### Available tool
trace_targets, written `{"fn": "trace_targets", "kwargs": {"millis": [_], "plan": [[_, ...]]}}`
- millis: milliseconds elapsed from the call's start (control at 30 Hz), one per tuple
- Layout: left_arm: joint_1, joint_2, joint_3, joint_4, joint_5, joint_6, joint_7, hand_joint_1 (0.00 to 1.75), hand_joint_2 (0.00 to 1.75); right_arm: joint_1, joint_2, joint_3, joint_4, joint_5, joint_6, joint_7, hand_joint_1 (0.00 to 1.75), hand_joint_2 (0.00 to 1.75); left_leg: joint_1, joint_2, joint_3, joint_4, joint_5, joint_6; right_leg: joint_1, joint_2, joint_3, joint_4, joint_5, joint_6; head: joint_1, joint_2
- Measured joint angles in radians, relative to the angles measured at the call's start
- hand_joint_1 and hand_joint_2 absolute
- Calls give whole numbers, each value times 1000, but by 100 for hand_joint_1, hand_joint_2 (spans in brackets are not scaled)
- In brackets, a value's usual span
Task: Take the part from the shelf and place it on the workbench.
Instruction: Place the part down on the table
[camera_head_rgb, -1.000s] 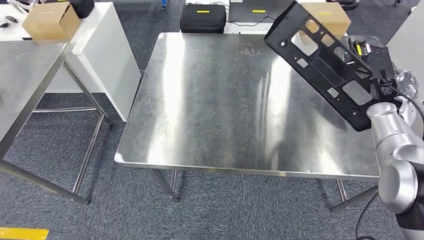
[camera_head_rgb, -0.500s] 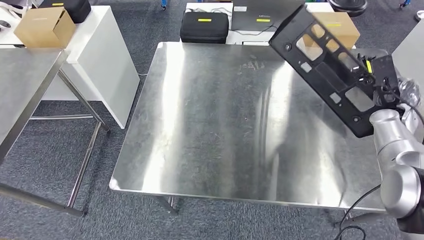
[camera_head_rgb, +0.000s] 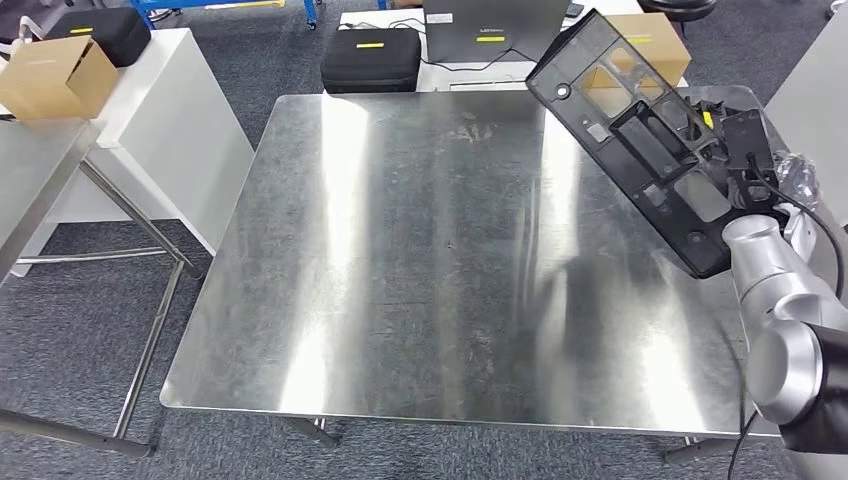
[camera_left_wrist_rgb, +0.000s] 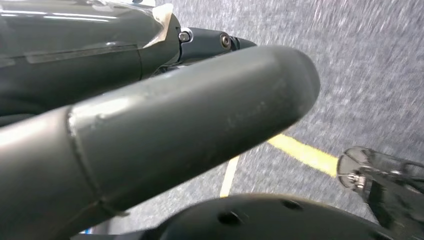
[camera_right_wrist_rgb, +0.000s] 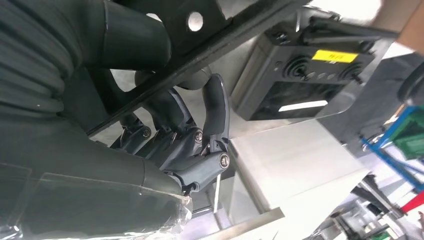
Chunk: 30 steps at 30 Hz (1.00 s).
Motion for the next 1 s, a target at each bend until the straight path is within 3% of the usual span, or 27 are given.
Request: {"fn": "trace_targets", "kwargs": {"millis": [33, 100, 167, 200, 267, 400, 667, 1000], "plan": [[0, 0, 1, 0, 1, 0, 2, 0, 0, 0, 2, -3, 0, -1, 12, 4, 175, 175, -10, -2, 1, -24, 29, 19, 11, 0, 6, -4, 0, -1, 0, 0], [-1, 0, 5, 0, 3, 3, 4, 0, 0, -7, 8, -10, 0, 3, 39, 24, 175, 175, -31, -7, 53, -157, 115, 46, 29, 1, 24, -19, 2, -10, 2, 0], [-2, 0, 11, 0, 3, 10, 6, 0, 0, -26, 14, -15, 0, 14, 56, 44, 175, 175, -43, -10, 108, -283, 169, 49, 45, 3, 36, -33, 4, -31, 6, 0], [-3, 0, 13, 0, 3, 16, 9, 0, 0, -36, 16, -16, 0, 19, 59, 48, 175, 175, -45, -9, 120, -311, 176, 49, 50, 4, 38, -36, 4, -42, 7, 0], [-3, -1, 16, 0, 3, 31, 16, 0, 0, -48, 23, -20, 0, 27, 60, 49, 175, 175, -49, -9, 122, -318, 178, 57, 53, 5, 37, -38, 5, -52, 8, 0], [-4, -3, 22, 0, 3, 57, 30, 0, 0, -53, 49, -22, -1, 60, 58, 60, 175, 175, -52, -10, 122, -319, 182, 70, 52, 4, 37, -38, 6, -54, 8, 0], [-4, -3, 26, 0, 3, 65, 37, 0, 0, -60, 86, -22, -1, 88, 44, 92, 175, 175, -53, -10, 121, -319, 184, 71, 52, 3, 37, -40, 6, -54, 8, 0], [-3, -3, 30, 0, 3, 62, 32, 0, 0, -68, 93, -22, -1, 92, 61, 89, 175, 175, -56, -10, 119, -319, 184, 70, 51, 2, 37, -43, 6, -54, 8, 0]]}}
